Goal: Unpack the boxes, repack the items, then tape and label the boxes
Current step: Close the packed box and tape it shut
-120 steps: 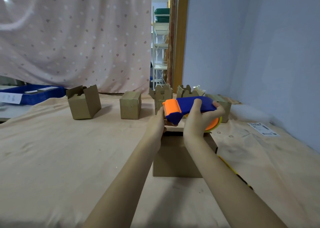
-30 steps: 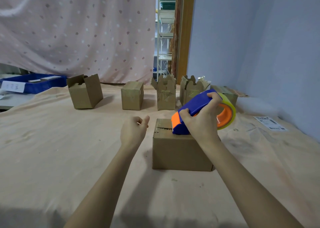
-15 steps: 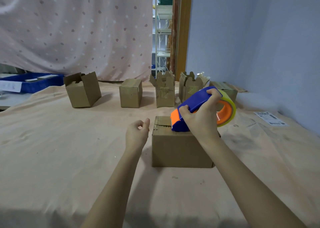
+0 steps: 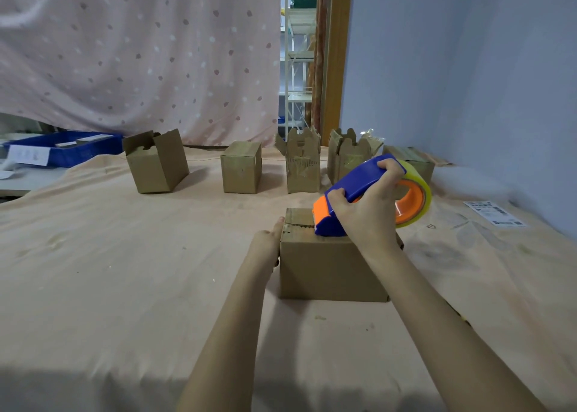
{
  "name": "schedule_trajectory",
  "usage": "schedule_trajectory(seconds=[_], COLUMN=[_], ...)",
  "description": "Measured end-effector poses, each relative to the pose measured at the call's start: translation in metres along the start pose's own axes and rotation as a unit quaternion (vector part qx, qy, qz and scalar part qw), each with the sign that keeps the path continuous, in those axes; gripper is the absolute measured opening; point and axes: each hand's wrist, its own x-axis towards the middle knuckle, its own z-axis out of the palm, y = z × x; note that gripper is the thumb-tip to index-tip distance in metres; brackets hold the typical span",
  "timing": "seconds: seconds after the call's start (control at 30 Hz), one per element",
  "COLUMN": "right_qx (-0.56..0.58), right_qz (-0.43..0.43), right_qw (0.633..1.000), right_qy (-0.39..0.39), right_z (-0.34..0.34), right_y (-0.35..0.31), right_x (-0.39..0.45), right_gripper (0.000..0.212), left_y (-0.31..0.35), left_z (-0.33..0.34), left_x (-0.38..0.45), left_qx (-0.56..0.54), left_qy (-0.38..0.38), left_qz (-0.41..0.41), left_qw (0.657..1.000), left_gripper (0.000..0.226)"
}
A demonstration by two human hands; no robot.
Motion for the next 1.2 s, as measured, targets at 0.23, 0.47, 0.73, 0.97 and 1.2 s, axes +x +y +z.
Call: schedule_trajectory(seconds=[0.23, 0.47, 0.73, 0.97, 1.2], right_qx=[-0.005, -0.005, -0.009, 0.006, 0.046], right_qz=[-0.002, -0.001, -0.001, 0.016, 0.037], right_qw=[1.000, 1.000, 1.000, 1.000, 0.997], right_qy=[0.003, 0.002, -0.004, -0.012, -0.044], right_z=[0.000, 0.000, -0.002, -0.005, -0.013], right_y=[0.002, 0.001, -0.001, 0.000, -0.002], right_x=[0.000, -0.001, 0.000, 0.004, 0.007], right_gripper=[0.071, 0.071, 0.072, 0.072, 0.073], left_y=[-0.023, 0.001, 0.010, 0.013, 0.009], left_z=[-0.010, 0.011, -0.001, 0.006, 0.009], left_x=[-0.002, -0.040, -0.046, -0.049, -0.042], left_qx=[0.073, -0.198, 0.255, 0.392, 0.505], left_qy=[0.026, -0.073, 0.064, 0.008, 0.042], left_qz=[0.058, 0.089, 0.245, 0.404, 0.422], left_qw=[0.995, 0.973, 0.933, 0.826, 0.752], left_gripper=[0.032, 0.040, 0.038, 0.055, 0.082])
